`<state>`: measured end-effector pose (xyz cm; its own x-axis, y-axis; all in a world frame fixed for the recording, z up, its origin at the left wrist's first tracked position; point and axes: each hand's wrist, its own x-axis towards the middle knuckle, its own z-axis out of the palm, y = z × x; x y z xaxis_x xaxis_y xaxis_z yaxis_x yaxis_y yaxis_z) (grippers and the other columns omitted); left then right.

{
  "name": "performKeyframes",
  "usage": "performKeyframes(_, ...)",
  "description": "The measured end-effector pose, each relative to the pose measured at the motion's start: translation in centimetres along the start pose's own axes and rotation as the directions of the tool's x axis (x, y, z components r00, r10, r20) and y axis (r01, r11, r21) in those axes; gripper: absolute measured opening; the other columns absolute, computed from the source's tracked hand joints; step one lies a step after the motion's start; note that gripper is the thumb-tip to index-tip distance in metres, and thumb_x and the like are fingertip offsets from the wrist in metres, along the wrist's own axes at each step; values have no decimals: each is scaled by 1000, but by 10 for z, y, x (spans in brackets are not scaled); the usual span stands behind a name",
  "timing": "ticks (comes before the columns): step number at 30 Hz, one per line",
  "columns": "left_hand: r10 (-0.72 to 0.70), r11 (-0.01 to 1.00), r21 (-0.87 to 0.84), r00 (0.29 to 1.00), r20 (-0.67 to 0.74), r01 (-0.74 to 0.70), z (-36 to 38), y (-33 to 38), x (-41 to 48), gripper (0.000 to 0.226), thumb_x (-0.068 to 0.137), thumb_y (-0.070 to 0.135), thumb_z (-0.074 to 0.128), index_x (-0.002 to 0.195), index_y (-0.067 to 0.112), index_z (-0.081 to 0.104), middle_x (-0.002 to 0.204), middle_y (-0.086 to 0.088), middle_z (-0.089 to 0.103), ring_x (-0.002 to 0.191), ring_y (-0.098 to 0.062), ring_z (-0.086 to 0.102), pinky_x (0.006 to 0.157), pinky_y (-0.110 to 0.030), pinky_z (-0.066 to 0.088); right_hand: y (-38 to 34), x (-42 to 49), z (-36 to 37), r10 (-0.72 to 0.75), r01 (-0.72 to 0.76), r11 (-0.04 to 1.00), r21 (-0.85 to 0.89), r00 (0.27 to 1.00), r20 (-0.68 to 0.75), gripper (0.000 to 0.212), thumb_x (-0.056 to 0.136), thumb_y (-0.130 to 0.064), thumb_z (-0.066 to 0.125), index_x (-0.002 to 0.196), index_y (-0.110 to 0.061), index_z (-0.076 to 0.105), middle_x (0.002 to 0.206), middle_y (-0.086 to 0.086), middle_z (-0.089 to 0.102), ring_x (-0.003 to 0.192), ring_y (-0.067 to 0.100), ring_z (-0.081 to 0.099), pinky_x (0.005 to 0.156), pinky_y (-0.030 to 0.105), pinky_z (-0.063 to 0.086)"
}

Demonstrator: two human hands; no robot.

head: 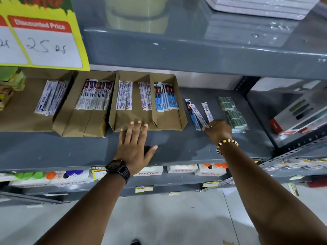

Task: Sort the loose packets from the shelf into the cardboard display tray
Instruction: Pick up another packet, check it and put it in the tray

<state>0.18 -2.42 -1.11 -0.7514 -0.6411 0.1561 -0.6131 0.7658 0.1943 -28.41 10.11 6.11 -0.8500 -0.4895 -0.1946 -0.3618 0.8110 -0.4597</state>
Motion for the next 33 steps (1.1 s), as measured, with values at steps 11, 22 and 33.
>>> performKeyframes(11, -32, 998, -44, 999, 42, 34, 0, -2, 0, 84, 94, 69, 24, 157, 16, 7, 167, -10, 8, 153, -33, 0, 120, -60, 9, 5, 3, -12, 118, -100, 951, 294, 992, -44, 19, 73, -27, 84, 68, -18, 68, 82, 5, 70, 90, 28, 68, 83, 33, 53)
performKeyframes(22, -281, 429, -857, 944, 175, 287, -70, 27, 24, 40, 99, 22, 55, 139, 22, 49, 123, 6, 64, 120, -18, 61, 105, -35, 46, -14, -52, -82, -141, 162, 695, 700, 986, -87, 9, 76, -26, 83, 82, -22, 78, 56, -7, 60, 43, 1, 44, 44, 16, 39)
performKeyframes(33, -263, 115, -972, 950, 167, 203, -139, 58, 0, 16, 94, 20, 66, 107, 28, 72, 97, 10, 73, 90, -11, 71, 76, -25, 54, -25, -96, -103, -460, 158, 584, 796, 872, 165, 13, 82, -16, 76, 94, -9, 77, 84, 10, 71, 68, 15, 58, 65, 22, 54)
